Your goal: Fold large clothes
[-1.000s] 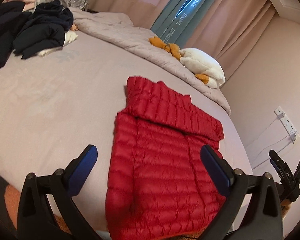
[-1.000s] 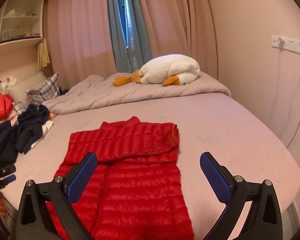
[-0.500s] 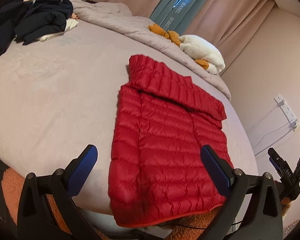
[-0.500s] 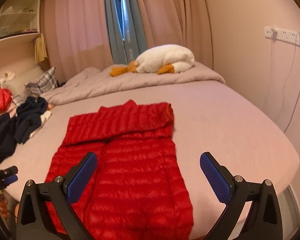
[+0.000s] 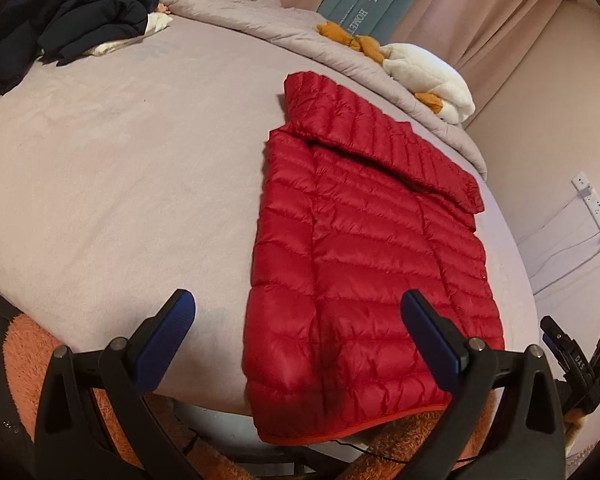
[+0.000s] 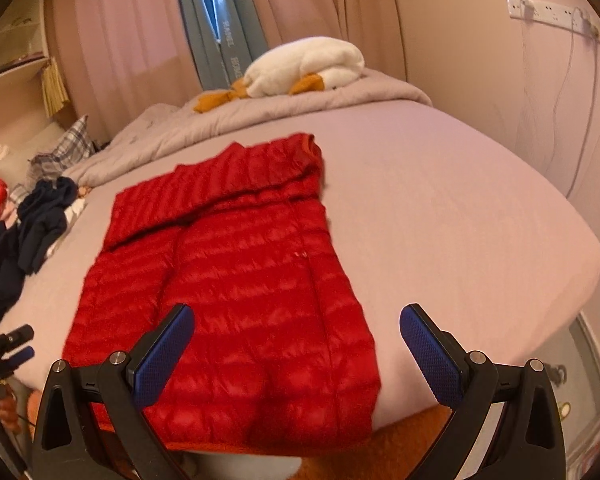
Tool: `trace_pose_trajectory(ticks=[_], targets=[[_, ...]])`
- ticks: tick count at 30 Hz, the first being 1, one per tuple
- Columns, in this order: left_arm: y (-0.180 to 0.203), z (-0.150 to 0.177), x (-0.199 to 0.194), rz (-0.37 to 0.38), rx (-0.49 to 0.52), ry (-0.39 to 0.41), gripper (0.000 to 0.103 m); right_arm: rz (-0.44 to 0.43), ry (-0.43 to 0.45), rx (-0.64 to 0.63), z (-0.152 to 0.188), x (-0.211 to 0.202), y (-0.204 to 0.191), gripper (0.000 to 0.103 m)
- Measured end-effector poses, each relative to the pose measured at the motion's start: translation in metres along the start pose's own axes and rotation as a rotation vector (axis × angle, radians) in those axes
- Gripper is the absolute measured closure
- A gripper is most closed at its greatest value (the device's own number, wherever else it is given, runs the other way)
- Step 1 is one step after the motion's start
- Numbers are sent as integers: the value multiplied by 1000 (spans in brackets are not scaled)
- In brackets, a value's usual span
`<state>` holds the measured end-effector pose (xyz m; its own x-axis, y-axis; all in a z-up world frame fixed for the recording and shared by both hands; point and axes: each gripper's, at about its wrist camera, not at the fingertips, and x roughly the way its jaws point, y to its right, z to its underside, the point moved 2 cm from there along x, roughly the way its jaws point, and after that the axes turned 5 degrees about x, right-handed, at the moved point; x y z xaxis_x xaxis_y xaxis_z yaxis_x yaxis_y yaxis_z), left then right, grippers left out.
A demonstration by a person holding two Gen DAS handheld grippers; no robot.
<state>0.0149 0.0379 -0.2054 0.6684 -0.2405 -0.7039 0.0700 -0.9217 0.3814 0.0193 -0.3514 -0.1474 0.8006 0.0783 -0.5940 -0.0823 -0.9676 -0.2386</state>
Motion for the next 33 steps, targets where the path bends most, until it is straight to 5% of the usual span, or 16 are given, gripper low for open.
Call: trace_pose_trajectory(ticks=[15,33], targets=[[-2,17,26,-22,38,-96,0,33,-111,51,26,13,19,2],[-15,35,36,92,-13,-140,1,60,-193,87,47,20,30,2]])
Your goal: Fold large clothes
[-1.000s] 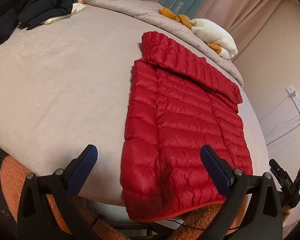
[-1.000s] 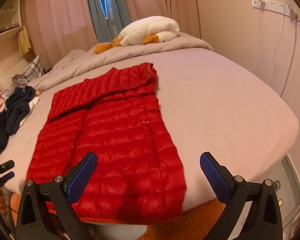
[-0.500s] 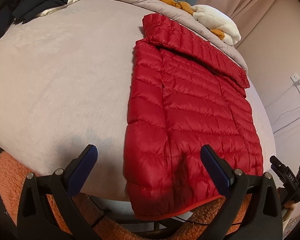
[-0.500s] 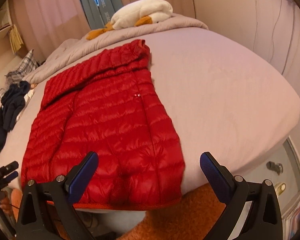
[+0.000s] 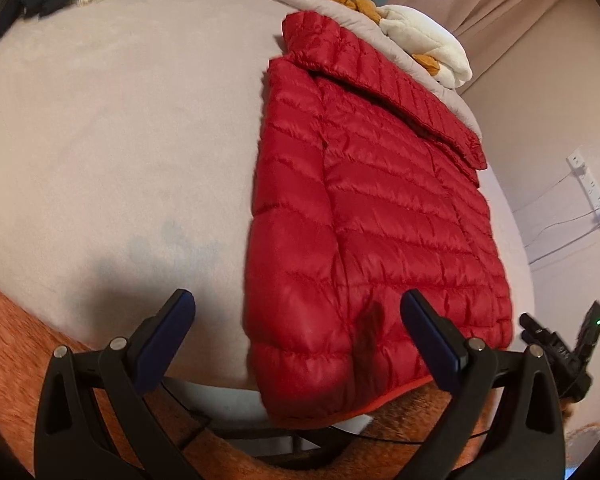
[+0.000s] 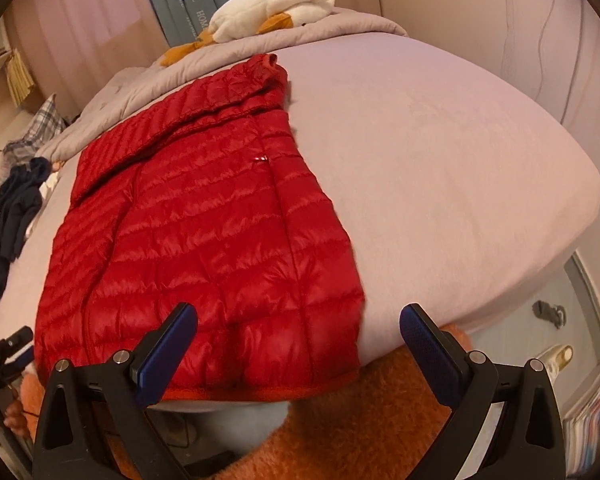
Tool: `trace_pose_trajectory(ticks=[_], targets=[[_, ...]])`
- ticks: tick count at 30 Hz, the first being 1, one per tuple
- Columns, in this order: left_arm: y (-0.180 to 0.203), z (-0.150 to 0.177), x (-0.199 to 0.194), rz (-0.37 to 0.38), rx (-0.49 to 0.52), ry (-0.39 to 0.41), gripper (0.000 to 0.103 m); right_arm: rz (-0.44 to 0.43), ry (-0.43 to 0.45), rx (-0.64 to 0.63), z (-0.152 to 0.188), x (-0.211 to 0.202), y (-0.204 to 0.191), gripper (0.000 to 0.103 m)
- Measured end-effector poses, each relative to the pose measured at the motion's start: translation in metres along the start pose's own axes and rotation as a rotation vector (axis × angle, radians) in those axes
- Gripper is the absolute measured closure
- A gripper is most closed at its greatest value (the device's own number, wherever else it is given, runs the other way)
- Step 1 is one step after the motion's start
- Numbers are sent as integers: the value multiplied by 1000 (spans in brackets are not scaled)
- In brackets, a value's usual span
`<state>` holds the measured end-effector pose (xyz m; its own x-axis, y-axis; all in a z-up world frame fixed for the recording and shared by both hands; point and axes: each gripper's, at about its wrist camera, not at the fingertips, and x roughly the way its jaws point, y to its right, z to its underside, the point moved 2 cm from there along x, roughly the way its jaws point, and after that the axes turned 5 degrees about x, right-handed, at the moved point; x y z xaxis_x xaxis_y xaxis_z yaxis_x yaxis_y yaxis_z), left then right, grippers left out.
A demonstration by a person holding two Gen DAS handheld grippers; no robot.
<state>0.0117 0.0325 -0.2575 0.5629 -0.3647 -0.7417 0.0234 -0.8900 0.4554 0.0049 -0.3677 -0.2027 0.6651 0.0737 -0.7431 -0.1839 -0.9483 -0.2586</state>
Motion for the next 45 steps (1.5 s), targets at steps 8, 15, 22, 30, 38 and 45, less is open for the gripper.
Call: trace_pose_trajectory(ticks=[8,15,22,30,38,45], targets=[[5,4,5,29,15,-19,1,-7,-25,40,8,5,12,7],[9,6,12,-19,43,-13,1,-25,-57,41,11,19,9,8],[7,4,15,-30,33,-6,1,-20,-101,52,16,37,14,8],[5,2,14,-5,37,-20,1,-26,-106,51,16,40,17,8],[5,4,10,10,28,-29,6,-24,-110,52,14,41,15,9],[7,14,3,50,20,-65,22,-22,-103,52,14,38,10,18]])
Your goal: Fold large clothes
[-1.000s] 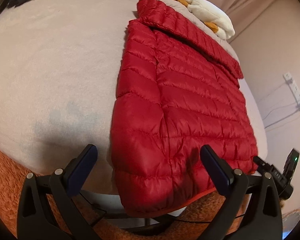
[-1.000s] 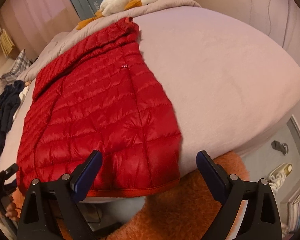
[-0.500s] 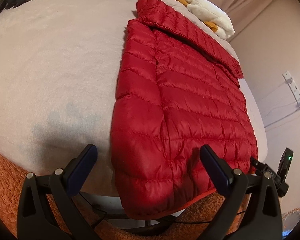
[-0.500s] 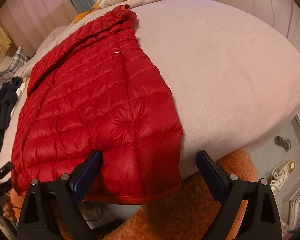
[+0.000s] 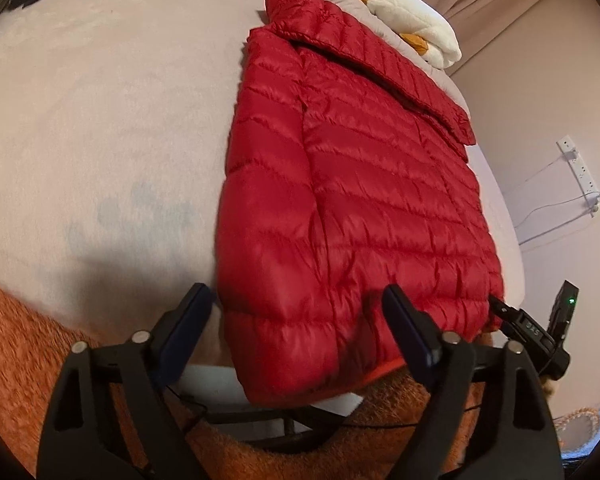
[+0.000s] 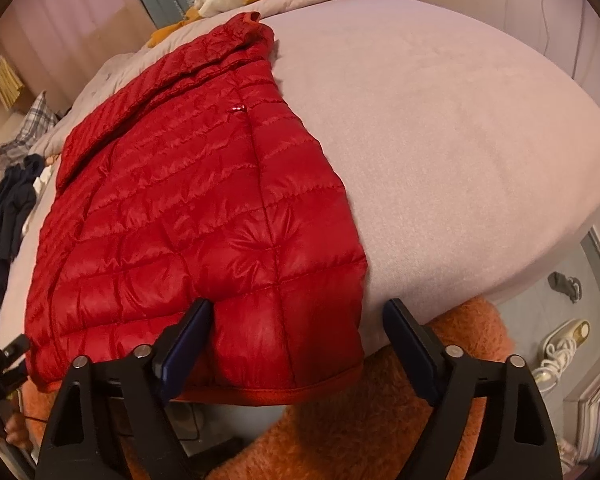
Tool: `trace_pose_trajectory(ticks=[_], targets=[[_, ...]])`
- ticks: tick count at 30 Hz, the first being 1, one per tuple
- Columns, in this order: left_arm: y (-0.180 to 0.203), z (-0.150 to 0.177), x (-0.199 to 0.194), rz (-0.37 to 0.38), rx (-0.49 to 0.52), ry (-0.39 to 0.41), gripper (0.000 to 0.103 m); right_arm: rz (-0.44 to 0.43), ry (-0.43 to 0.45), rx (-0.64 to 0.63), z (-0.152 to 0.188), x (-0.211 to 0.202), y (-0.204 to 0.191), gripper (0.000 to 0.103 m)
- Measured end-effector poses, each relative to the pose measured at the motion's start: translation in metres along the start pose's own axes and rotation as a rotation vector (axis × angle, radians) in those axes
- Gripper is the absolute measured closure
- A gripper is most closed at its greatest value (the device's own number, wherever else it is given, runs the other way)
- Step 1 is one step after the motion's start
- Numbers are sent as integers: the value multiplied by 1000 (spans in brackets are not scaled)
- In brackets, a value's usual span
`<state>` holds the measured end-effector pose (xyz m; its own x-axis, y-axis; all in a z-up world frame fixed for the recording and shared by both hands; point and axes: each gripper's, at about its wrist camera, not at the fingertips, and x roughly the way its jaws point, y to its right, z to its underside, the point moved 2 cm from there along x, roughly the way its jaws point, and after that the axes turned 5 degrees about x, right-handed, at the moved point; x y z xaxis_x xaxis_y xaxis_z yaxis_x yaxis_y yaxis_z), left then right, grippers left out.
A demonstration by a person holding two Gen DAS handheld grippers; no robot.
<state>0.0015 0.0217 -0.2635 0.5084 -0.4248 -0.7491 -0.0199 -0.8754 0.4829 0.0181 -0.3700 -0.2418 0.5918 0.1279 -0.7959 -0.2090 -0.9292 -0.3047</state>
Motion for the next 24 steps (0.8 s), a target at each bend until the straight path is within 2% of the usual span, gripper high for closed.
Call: trace_pose_trajectory(ticks=[2,4,7,11,14,21,23,24], targets=[[2,5,0,27,-7,-9,22,1,2,1,1,-1,-1,23],[4,8,0,17,2,-9,22,-15,2,-2,2,-2,-3,29],[10,9,3,0,29,-13,22,-21,5,-6,1,-2,-4,31],[16,12,5,23,24,-30,22,-24,8,-10,1,0,-7,36],[21,11,8,60,32,-42,22,-23,8,-13,1,1,-8,36],[19,8,16,69,15,-38,23,-29,12,-9,1,3,-9,37],[19,8,15,58,6,-35,28,-29,13,-9,1,3,-9,37],[19,8,15,50,7,-32,36,-30,13,-9,1,3,-9,37]])
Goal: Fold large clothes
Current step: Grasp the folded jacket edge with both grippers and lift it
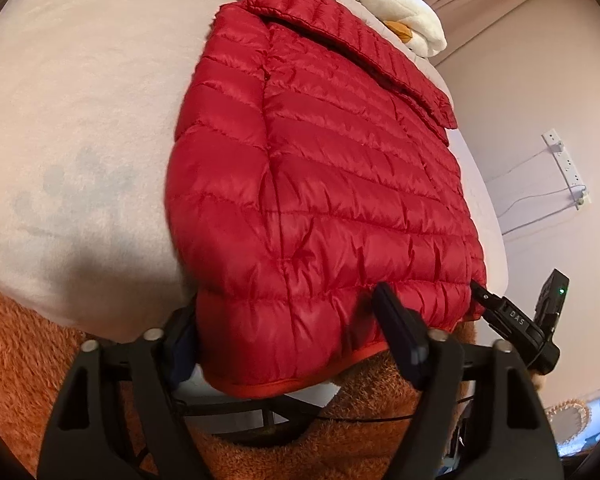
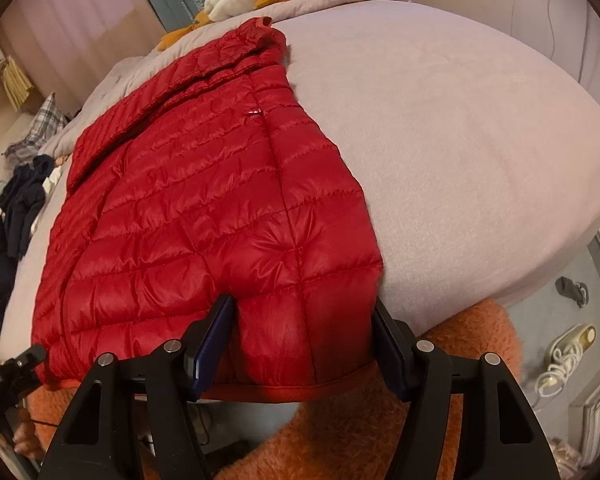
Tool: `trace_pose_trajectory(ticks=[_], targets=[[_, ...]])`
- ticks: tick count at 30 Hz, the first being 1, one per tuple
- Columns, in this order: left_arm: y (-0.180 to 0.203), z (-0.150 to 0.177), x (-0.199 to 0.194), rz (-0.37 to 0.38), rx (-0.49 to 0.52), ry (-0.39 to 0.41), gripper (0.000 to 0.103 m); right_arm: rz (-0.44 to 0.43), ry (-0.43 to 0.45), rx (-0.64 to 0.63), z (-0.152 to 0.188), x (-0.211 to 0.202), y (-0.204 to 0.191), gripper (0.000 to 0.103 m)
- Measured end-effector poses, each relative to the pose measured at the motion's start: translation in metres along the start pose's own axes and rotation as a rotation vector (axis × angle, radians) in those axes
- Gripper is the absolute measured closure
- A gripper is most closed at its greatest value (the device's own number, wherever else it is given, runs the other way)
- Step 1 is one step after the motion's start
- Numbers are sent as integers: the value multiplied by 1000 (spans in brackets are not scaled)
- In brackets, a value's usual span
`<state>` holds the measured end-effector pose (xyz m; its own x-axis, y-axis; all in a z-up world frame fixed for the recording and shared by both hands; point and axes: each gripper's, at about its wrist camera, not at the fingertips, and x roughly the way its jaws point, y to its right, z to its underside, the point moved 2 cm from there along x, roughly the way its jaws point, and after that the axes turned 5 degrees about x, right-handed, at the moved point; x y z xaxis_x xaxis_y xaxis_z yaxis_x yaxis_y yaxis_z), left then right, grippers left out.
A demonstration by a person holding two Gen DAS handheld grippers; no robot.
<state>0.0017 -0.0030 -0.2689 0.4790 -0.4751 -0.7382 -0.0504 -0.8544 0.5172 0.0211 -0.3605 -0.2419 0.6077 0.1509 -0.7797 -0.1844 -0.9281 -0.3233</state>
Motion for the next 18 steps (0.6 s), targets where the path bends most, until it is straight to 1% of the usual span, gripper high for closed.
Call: trace_pose_trajectory(ticks=[1,2,3,4,5,6,7,8,9,11,12,14,16,18], targets=[[0,0,0,-7,-2,3,44,-3,2,1,0,1,0,38],[-1,1,0,-8,-6,4,48,-5,4,2,1,-1,1,38],[-2,1,0,-7,-15,5,54,-6,6,3,2,-1,2,39],[-3,1,-1,-7,-30,6,61,-7,7,2,1,-1,1,40],[-5,1,-1,-16,-51,9,65,-8,7,-1,2,-2,1,42],[-4,1,-1,-13,-61,10,73,-8,7,-7,2,-3,0,44],[0,1,-1,-3,-57,13,81,-11,6,-17,2,-2,-1,49],[5,1,-1,-8,-44,20,82,-15,5,-23,3,-3,-2,54],[11,2,-2,-22,-26,29,85,-24,3,-27,3,-3,-4,57],[20,0,-4,-39,8,37,86,-36,4,-36,2,-4,-7,68],[22,-1,-5,-41,11,42,87,-42,6,-40,2,-4,-8,71],[24,-6,-13,-32,14,60,89,-63,20,-33,0,-8,-11,80],[31,-13,-28,-36,29,107,90,-84,46,-46,-4,-18,-15,83],[40,-18,-42,-21,51,147,90,-106,72,-67,-9,-28,-20,84]])
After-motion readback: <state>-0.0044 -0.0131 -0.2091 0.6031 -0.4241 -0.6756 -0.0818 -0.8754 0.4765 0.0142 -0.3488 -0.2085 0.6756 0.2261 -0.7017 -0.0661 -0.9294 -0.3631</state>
